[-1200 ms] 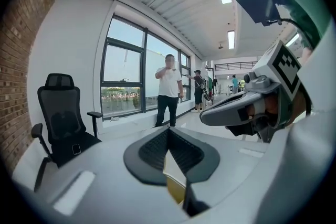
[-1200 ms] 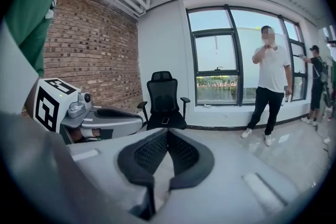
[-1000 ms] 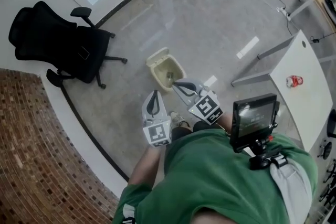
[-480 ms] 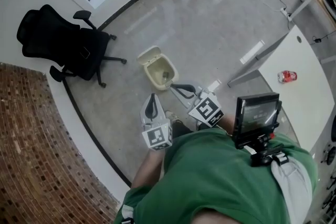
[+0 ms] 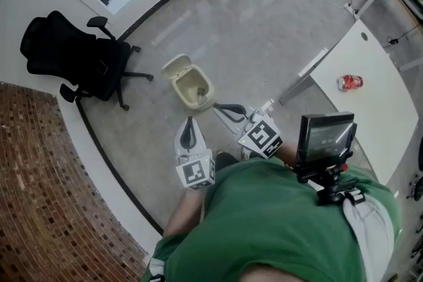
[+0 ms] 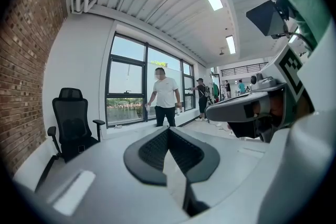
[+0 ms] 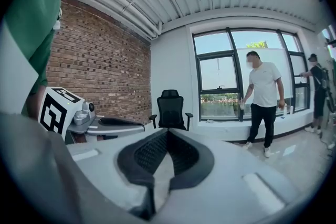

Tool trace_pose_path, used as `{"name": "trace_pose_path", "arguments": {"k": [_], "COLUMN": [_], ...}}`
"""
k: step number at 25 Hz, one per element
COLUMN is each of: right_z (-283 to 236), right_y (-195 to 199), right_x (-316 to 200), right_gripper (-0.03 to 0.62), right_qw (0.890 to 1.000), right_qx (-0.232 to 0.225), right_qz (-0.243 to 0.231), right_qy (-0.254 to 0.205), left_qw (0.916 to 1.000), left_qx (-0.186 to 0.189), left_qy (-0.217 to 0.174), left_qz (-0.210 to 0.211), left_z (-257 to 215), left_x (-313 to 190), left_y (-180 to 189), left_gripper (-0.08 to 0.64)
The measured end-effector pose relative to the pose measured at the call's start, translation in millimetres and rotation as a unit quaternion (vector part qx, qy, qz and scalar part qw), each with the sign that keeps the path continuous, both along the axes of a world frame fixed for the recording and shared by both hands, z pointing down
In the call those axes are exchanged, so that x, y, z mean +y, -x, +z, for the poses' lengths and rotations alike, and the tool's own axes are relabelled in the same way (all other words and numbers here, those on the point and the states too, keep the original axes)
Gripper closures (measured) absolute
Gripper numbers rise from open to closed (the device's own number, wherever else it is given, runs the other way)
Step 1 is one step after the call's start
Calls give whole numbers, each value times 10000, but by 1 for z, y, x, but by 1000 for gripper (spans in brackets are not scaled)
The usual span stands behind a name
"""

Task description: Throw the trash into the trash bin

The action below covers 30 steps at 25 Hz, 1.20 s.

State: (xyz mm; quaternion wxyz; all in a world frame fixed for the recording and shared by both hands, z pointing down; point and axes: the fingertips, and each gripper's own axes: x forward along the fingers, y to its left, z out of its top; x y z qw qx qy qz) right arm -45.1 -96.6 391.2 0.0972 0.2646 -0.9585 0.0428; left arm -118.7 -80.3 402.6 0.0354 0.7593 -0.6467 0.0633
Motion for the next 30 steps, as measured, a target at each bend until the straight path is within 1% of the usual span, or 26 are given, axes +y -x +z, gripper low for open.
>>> {"name": "trace_pose_path", "arguments": {"k": [7, 10, 16, 19, 22, 27, 30], "right_z": [-17, -22, -24, -26, -26, -30, -30], "right_y": [4, 12, 16, 22, 18, 25, 22], "right_x": [13, 22, 23, 33, 28, 49, 51], "right_gripper": [589, 589, 589, 589, 589, 589, 589], "right_qw": [9999, 9999, 9997, 9997, 9997, 9995, 9994], "right_qx": [-79, -101, -189, -162, -172, -145, -125], "right_qz": [88, 82, 99, 131, 142, 232, 279], "right_qy": [-74, -70, -72, -89, -99, -165, -181], "left_qw": [9999, 9999, 9998, 9997, 9997, 9994, 9992], "left_qx": [0, 39, 69, 101, 95, 132, 175], "left_qy": [-99, -138, -168, -193, -183, -211, -233], "left_qz": [64, 79, 47, 97, 138, 235, 289], "left_z": [-18, -27, -28, -31, -31, -32, -32], "left_x": [13, 20, 19, 28, 22, 41, 42], "left_y": [5, 11, 17, 21, 15, 20, 16], "left_gripper": [554, 554, 554, 554, 554, 554, 554]}}
